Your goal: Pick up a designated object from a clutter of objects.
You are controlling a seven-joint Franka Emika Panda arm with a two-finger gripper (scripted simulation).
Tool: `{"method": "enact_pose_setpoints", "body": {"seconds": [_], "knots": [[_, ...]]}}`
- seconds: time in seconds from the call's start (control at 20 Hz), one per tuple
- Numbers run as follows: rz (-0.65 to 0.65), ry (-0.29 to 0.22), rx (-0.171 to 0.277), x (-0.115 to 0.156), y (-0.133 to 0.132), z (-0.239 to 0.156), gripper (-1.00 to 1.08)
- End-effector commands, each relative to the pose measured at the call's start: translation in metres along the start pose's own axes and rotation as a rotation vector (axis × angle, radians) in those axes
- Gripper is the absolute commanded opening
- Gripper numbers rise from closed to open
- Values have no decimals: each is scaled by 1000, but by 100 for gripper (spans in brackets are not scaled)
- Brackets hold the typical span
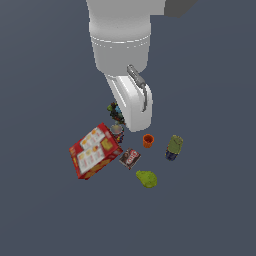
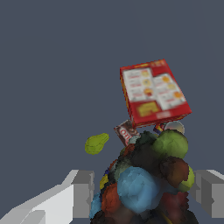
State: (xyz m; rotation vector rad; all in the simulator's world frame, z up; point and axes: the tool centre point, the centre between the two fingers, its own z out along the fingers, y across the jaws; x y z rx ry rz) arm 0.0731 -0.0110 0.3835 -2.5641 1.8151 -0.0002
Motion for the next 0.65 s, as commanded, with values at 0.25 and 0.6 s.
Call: {"method": "enact_pose_setpoints", "body": {"seconds": [0.25, 0.6], "knots": [[0, 0, 0, 8, -8, -27, -100], [0, 0, 0, 10, -11, -33, -100]]}}
